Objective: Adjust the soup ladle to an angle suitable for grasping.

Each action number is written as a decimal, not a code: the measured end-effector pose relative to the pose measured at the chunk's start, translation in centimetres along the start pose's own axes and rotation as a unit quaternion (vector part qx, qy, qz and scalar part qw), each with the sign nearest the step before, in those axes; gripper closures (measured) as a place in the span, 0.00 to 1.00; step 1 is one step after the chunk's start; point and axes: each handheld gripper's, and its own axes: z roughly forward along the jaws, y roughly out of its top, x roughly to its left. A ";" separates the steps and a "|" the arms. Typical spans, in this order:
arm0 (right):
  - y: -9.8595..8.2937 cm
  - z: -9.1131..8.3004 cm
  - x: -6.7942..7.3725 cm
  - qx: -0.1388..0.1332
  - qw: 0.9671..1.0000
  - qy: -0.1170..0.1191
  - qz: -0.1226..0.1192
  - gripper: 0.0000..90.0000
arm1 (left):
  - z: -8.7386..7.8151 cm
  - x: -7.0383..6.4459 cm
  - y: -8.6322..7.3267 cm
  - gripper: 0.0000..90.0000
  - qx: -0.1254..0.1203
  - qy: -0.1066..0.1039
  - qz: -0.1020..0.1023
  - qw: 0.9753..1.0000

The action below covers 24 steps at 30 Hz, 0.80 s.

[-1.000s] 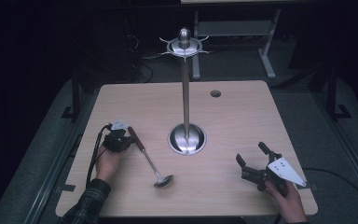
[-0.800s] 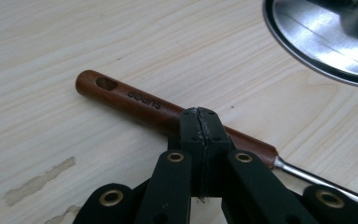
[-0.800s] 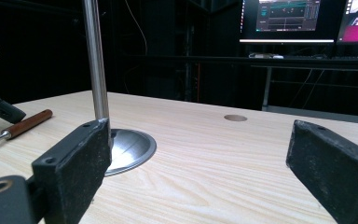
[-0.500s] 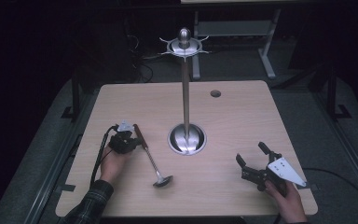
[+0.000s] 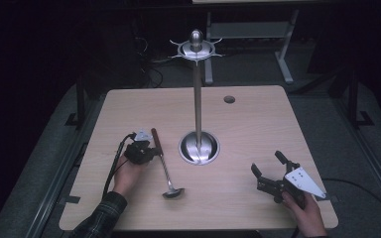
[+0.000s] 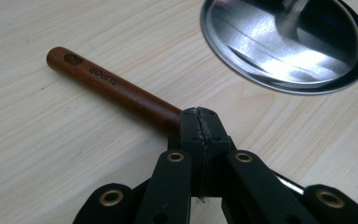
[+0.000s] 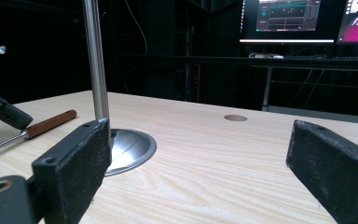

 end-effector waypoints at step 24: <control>0.0 0.0 0.0 0.000 1.000 0.001 0.000 0.07 | 1.3 -1.9 1.0 1.00 0.011 -0.036 0.022 0.999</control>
